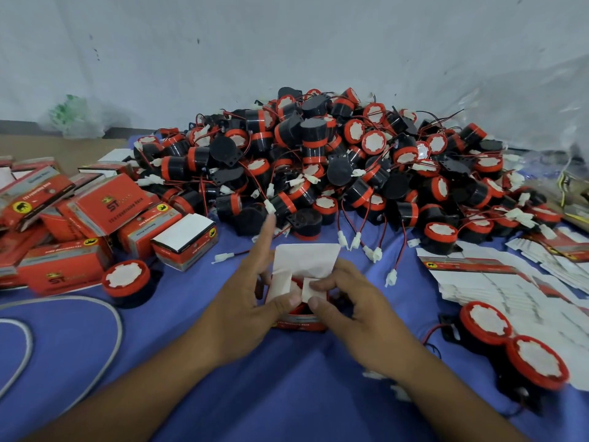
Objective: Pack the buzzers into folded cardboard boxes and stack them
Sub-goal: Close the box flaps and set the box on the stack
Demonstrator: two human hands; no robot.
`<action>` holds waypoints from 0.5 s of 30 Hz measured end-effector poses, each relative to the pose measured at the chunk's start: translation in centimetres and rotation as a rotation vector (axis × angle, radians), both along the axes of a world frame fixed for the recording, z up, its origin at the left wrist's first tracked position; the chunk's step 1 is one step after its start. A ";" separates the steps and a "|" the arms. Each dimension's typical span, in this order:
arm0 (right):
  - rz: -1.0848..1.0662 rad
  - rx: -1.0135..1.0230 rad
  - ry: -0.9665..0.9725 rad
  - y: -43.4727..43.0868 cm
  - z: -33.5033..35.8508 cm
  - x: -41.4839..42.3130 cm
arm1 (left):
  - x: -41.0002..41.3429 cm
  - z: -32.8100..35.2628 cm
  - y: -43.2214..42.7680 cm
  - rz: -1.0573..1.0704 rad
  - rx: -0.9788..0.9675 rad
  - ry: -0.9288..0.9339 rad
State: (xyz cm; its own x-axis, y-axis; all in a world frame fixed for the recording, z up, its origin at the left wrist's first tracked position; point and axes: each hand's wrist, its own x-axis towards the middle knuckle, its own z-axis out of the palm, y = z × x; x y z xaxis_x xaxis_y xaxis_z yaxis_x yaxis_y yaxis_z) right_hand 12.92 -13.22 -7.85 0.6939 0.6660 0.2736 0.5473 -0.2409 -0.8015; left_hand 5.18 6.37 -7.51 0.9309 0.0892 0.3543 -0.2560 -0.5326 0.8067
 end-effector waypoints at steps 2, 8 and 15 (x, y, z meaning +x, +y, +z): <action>0.029 0.078 0.150 0.1 -0.1 -0.1 | 0.2 -0.2 0.2 -0.021 -0.076 0.023; 0.107 0.156 0.102 -0.2 0.2 0.3 | 0.3 -0.2 0.3 -0.053 -0.232 0.102; 0.101 0.080 -0.050 -0.5 -0.2 0.7 | 0.3 -0.2 1.0 -0.102 -0.061 0.143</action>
State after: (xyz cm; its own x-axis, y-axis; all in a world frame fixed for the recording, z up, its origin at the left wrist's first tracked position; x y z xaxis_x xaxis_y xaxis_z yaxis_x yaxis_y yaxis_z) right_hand 13.60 -13.73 -8.09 0.6087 0.7066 0.3609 0.6052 -0.1193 -0.7871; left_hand 5.45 7.40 -7.75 0.9766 0.0092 0.2146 -0.1866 -0.4586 0.8688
